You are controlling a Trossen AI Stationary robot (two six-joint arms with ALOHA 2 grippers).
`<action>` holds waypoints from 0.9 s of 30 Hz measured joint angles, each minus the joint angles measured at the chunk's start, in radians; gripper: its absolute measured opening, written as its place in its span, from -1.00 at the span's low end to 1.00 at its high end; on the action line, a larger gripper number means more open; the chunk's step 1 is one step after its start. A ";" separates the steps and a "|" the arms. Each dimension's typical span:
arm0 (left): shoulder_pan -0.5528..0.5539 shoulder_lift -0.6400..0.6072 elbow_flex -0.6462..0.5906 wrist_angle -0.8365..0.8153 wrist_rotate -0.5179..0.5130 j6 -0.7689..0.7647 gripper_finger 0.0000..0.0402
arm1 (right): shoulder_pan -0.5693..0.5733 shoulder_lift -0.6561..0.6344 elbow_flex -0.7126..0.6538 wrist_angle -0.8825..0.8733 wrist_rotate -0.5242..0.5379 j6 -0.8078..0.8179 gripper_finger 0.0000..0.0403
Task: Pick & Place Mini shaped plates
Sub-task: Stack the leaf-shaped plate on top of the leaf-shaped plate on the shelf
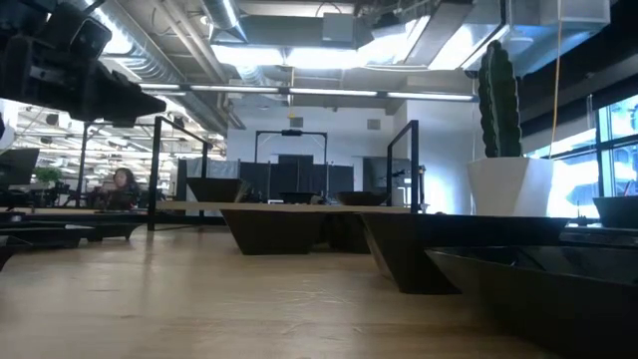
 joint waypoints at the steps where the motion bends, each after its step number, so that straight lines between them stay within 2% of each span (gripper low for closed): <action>1: 0.000 0.000 0.000 -0.010 -0.005 -0.006 -0.98 | -0.013 -0.032 -0.051 0.052 -0.015 0.008 -0.99; 5: 0.000 0.000 0.000 -0.027 -0.039 -0.030 -0.99 | -0.046 -0.147 -0.297 0.208 -0.062 0.072 -0.98; 11: -0.005 0.000 0.000 -0.029 -0.027 -0.048 -0.99 | -0.053 -0.309 -0.727 0.471 -0.048 0.147 -0.99; 15: -0.019 0.000 0.000 -0.028 -0.041 -0.048 -0.99 | -0.039 -0.392 -1.038 0.740 -0.065 0.162 -0.98; 18: -0.023 -0.001 0.000 0.005 -0.061 -0.039 -0.98 | -0.027 -0.449 -1.246 1.043 -0.082 0.156 -0.97; 20: -0.023 0.000 0.000 0.062 -0.103 -0.003 -0.98 | -0.026 -0.468 -1.357 1.233 -0.083 0.149 -0.98; 24: -0.023 -0.001 0.000 0.240 -0.249 0.052 -0.99 | -0.027 -0.466 -1.528 1.463 -0.080 0.111 -0.98; 27: -0.024 -0.001 0.001 0.236 -0.255 0.050 -0.98 | -0.028 -0.468 -1.606 1.571 -0.079 0.108 -0.97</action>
